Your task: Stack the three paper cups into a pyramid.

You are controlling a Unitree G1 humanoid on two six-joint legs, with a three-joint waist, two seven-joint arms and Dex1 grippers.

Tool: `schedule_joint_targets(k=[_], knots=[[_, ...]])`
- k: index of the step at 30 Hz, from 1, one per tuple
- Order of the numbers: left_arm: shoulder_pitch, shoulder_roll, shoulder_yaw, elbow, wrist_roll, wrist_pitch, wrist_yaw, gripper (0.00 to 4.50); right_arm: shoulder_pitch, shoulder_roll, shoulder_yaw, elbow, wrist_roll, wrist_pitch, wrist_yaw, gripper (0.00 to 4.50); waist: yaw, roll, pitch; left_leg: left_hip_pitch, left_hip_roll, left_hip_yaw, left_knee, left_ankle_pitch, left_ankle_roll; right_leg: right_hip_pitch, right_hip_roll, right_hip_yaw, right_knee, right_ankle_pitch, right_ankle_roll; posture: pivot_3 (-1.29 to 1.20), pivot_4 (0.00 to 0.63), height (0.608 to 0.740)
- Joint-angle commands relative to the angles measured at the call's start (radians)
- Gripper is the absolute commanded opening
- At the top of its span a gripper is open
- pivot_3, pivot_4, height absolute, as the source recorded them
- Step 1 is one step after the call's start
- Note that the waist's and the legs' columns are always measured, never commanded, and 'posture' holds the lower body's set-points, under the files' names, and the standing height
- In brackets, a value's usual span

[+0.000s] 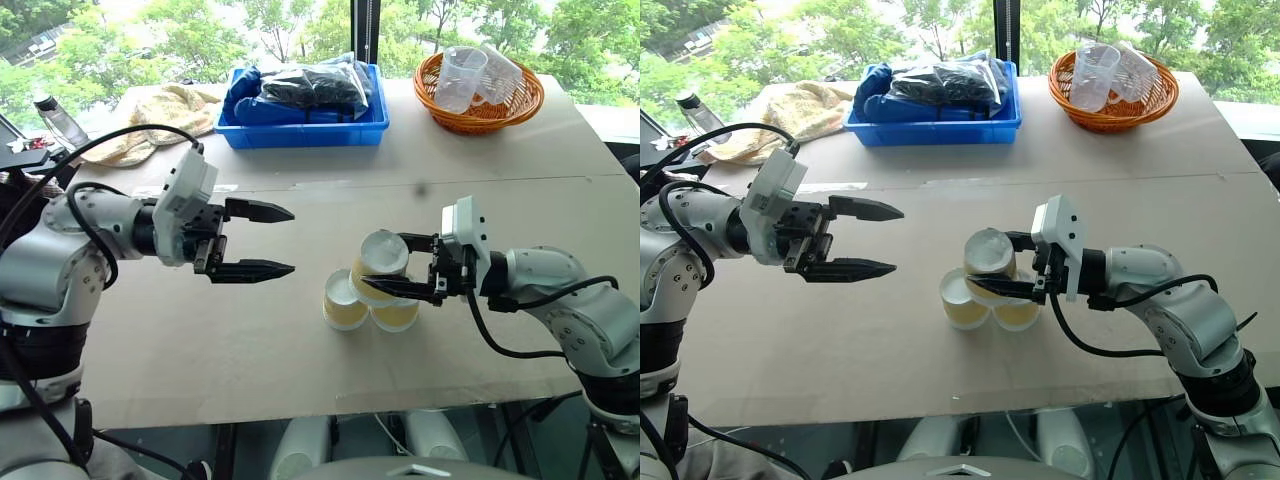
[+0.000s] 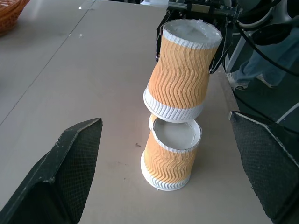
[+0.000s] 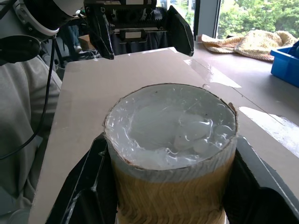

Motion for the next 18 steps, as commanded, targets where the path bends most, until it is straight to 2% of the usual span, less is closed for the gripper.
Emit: schedule_joint_targets(k=[1, 2, 5, 11, 14, 18], knots=[[0.005, 0.018, 0.034, -0.022, -0.011, -0.015, -0.011, 4.5, -0.008, -0.006, -0.018, -0.02, 0.009, -0.012, 0.017, 3.07, 0.0, 0.0, 0.0, 0.0, 0.0, 0.0, 0.0, 0.0, 0.0, 0.0, 0.0, 0.0, 0.0, 0.0, 0.0, 0.0, 0.15, 0.74], [0.008, 0.019, 0.035, -0.021, -0.011, -0.015, -0.012, 4.5, -0.007, -0.007, -0.025, -0.024, 0.02, -0.007, 0.017, 3.26, 0.0, 0.0, 0.0, 0.0, 0.0, 0.0, 0.0, 0.0, 0.0, 0.0, 0.0, 0.0, 0.0, 0.0, 0.0, 0.0, 0.15, 0.74], [0.007, 0.021, 0.032, -0.016, -0.008, -0.016, -0.013, 4.5, 0.0, -0.017, -0.058, -0.035, 0.054, 0.008, 0.019, 4.41, 0.0, 0.0, 0.0, 0.0, 0.0, 0.0, 0.0, 0.0, 0.0, 0.0, 0.0, 0.0, 0.0, 0.0, 0.0, 0.0, 0.15, 0.74], [0.017, 0.03, 0.035, -0.013, -0.009, -0.012, -0.024, 4.5, 0.077, -0.11, -0.172, -0.062, 0.114, 0.025, 0.044, 4.41, 0.003, 0.0, 0.0, 0.0, 0.0, 0.0, 0.0, 0.0, 0.0, 0.0, 0.0, 0.0, 0.0, 0.0, 0.0, 0.0, 0.15, 0.74], [0.06, 0.028, 0.065, 0.002, -0.01, -0.026, -0.027, 4.5, 0.147, -0.167, -0.264, -0.079, 0.166, 0.049, 0.047, 4.41, 0.004, 0.0, 0.0, 0.0, 0.0, 0.0, 0.0, 0.0, 0.0, 0.0, 0.0, 0.0, 0.0, 0.0, 0.0, 0.0, 0.15, 0.74], [0.192, 0.008, 0.103, 0.041, 0.066, -0.144, -0.016, 4.5, 0.282, -0.248, -0.415, -0.027, 0.213, 0.048, 0.124, 4.41, 0.0, 0.0, 0.0, 0.001, 0.0, 0.001, -0.001, 0.0, 0.0, 0.001, 0.0, 0.001, 0.0, 0.0, 0.0, 0.0, 0.15, 0.74]])
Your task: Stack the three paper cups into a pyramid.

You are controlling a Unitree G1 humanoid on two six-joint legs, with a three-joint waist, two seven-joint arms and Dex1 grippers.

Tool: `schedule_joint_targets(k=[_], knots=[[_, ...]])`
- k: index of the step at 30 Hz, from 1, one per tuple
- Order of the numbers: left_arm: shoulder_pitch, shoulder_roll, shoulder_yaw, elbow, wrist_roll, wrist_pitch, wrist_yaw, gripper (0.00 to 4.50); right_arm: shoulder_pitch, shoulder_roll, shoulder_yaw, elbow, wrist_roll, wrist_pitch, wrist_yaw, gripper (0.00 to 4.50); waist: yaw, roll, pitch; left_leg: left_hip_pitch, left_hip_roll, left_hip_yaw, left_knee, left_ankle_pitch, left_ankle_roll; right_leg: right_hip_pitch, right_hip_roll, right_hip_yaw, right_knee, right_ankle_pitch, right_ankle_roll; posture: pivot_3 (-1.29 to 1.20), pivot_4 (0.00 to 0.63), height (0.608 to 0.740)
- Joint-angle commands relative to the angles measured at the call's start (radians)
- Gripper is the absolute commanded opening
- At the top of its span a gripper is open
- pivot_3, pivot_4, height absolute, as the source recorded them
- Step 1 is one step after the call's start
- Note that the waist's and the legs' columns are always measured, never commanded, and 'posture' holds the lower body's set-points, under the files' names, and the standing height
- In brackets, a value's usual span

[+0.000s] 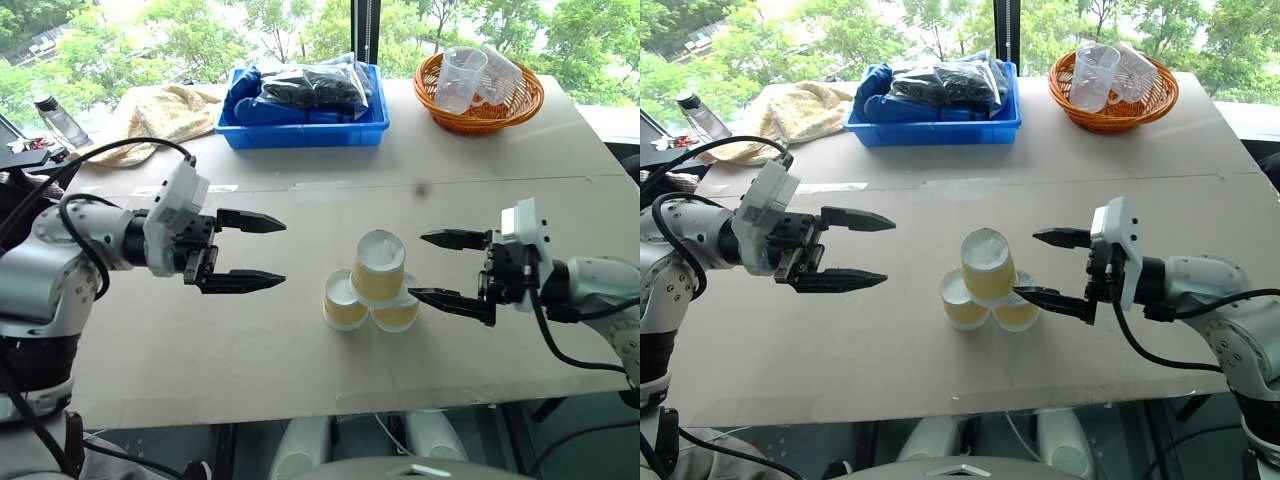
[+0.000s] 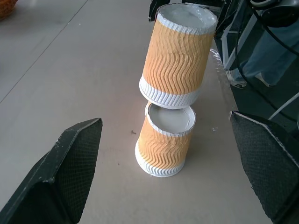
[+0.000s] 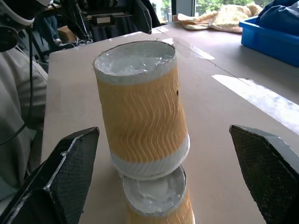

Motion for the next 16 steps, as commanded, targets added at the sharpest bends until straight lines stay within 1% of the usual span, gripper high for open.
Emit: schedule_joint_targets(k=[1, 3, 5, 7, 10, 13, 16], knots=[[0.114, -0.019, 0.071, 0.037, 0.068, -0.106, 0.034, 4.5, 0.094, -0.042, -0.14, 0.061, -0.011, -0.053, 0.062, 4.41, 0.0, 0.0, 0.0, 0.0, 0.0, 0.0, -0.001, 0.0, 0.0, 0.0, 0.0, 0.0, 0.0, 0.0, 0.0, 0.0, 0.15, 0.74], [0.221, -0.062, 0.099, 0.064, 0.113, -0.162, 0.092, 4.5, 0.19, -0.034, -0.182, 0.178, -0.1, -0.178, 0.13, 4.41, 0.002, 0.0, 0.0, 0.002, 0.0, 0.001, -0.001, 0.0, 0.001, 0.002, 0.0, 0.001, -0.001, 0.0, 0.0, 0.0, 0.15, 0.74], [0.278, -0.111, 0.118, 0.075, 0.14, -0.176, 0.177, 4.5, 0.253, 0.011, -0.217, 0.26, -0.097, -0.3, 0.266, 4.41, 0.008, 0.0, 0.0, 0.003, 0.0, 0.001, -0.001, -0.003, 0.005, 0.004, 0.0, 0.001, -0.002, 0.0, 0.0, 0.0, 0.15, 0.74], [0.35, -0.136, 0.104, 0.08, 0.215, -0.257, 0.213, 4.5, 0.279, 0.033, -0.199, 0.348, -0.153, -0.409, 0.332, 4.41, 0.013, -0.001, 0.0, 0.005, 0.0, 0.001, -0.001, -0.004, 0.006, 0.006, 0.0, 0.0, -0.002, 0.0, 0.0, 0.0, 0.15, 0.74], [0.434, -0.18, 0.108, 0.065, 0.249, -0.338, 0.237, 4.5, 0.265, 0.058, -0.162, 0.429, -0.213, -0.49, 0.356, 4.41, 0.012, 0.0, 0.0, 0.007, 0.0, 0.003, -0.001, -0.004, 0.006, 0.007, -0.001, 0.002, -0.001, 0.0, 0.0, 0.0, 0.15, 0.74], [0.476, -0.213, 0.119, 0.049, 0.242, -0.368, 0.259, 4.5, 0.244, 0.087, -0.143, 0.519, -0.252, -0.574, 0.385, 4.41, 0.017, 0.0, 0.0, 0.011, 0.001, 0.002, -0.001, -0.004, 0.006, 0.011, -0.001, 0.001, -0.001, 0.0, 0.0, 0.0, 0.15, 0.74], [0.507, -0.223, 0.124, 0.031, 0.249, -0.39, 0.277, 4.5, 0.237, 0.094, -0.128, 0.578, -0.281, -0.631, 0.413, 4.41, 0.023, 0.0, 0.0, 0.011, 0.001, 0.002, -0.001, -0.004, 0.006, 0.011, -0.001, 0.001, -0.002, 0.0, 0.0, 0.0, 0.15, 0.74]])
